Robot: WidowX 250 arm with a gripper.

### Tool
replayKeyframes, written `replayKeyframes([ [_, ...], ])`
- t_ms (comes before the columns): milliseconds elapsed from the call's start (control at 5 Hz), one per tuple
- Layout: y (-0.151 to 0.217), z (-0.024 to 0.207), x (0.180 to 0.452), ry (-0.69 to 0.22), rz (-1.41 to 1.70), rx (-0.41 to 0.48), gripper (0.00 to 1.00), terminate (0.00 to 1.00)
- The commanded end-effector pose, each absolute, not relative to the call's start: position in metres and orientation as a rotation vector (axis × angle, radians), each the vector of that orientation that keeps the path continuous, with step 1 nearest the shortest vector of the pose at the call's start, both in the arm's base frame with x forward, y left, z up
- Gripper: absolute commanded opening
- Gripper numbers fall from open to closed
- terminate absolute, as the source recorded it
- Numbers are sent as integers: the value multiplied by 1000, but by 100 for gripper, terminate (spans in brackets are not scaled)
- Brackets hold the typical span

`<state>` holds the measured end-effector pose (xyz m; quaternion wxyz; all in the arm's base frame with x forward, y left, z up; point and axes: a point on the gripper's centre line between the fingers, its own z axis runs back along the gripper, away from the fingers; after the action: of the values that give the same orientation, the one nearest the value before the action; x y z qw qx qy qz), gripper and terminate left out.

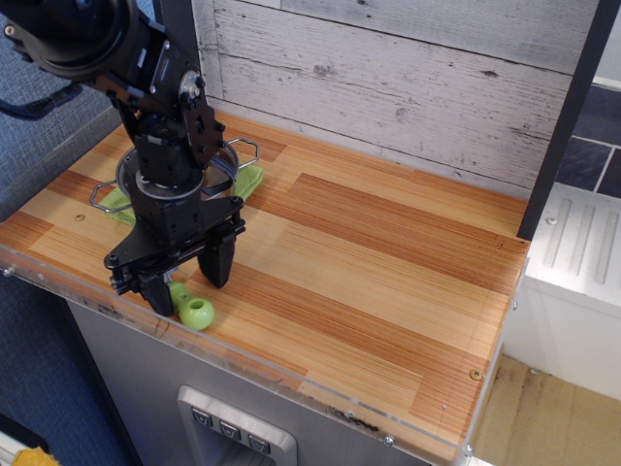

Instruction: Place the green spatula below the silver pot.

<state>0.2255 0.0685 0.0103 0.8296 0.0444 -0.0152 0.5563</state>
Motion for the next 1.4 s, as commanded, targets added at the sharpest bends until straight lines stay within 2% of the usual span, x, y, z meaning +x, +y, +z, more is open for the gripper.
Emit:
replayKeyframes([
  [0,52,25,230,-60,1160,89,100,0],
  [200,49,35,237,-79,1140,65,100,0],
  [400,48,55,243,-111,1103,24,100,0],
  [1000,58,135,244,-204,1062,-108,100,0],
  [1200,67,150,246,-213,1033,-129,100,0],
])
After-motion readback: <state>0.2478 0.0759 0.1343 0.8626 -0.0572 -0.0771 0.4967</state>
